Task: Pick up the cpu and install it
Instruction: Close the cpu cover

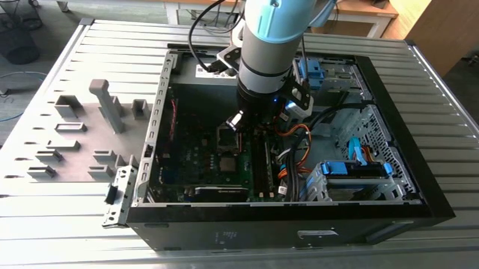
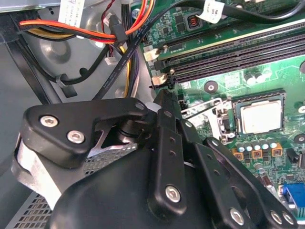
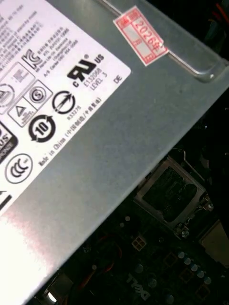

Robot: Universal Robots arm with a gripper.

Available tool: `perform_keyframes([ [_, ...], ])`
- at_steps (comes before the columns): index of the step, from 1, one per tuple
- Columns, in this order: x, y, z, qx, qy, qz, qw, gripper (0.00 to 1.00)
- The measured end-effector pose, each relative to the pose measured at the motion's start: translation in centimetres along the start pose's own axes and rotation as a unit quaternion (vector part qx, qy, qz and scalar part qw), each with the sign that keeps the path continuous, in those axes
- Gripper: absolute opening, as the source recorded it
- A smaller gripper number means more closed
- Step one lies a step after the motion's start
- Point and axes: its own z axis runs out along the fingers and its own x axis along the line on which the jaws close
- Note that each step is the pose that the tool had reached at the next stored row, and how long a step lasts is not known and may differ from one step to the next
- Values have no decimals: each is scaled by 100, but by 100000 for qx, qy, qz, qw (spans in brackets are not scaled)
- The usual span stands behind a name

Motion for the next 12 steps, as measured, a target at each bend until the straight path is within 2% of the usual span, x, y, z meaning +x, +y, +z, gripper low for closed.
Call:
perform_keyframes([
  [3,-1,0,1,-12,-18,-4,100000,11],
  [6,-4,3,2,-157,-161,-11,100000,11],
  [12,13,18,7,-114,-215,-16,100000,11],
])
